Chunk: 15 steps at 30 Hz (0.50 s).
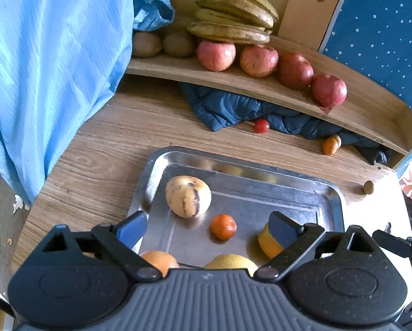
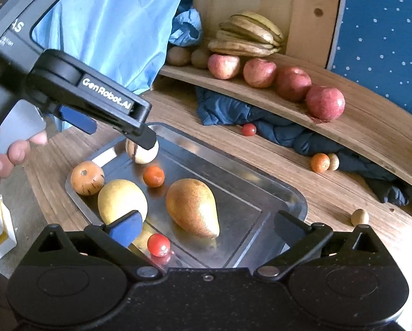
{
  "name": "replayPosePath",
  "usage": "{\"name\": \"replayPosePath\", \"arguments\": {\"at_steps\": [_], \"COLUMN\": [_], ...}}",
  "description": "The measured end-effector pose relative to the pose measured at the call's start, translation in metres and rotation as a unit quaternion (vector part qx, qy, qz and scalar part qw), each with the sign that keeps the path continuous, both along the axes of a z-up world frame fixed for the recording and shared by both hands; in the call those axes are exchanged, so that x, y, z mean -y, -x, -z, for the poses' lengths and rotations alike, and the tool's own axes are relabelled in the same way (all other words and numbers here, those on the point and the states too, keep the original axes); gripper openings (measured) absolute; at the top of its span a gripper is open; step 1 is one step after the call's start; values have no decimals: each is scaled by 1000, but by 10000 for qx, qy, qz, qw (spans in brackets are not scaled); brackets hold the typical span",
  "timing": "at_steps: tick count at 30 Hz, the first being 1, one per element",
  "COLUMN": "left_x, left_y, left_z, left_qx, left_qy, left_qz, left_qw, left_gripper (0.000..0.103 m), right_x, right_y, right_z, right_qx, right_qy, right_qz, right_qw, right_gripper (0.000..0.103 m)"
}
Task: Organize fruits
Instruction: 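Lift both open tools up and back from the tray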
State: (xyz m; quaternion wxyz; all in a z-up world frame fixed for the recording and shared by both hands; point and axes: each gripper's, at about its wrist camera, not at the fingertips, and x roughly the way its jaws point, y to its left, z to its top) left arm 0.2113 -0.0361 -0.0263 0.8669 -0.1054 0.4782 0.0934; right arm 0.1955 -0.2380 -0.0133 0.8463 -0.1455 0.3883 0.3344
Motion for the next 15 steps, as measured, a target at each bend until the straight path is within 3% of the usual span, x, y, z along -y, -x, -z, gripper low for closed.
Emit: {"name": "replayPosePath", "arguments": {"at_steps": [15], "left_x": [-34], "left_y": [67], "left_z": [-9], "left_qx": [44], "left_qy": [141], "left_qz": [37], "left_qw": [9999], "left_gripper": [101], "right_x": [-17], "right_y": [42], "right_z": [-18], "right_qx": [93], "right_qy": [-28], "right_qz": [561], "right_qw": [9984], "right_gripper": [102]}}
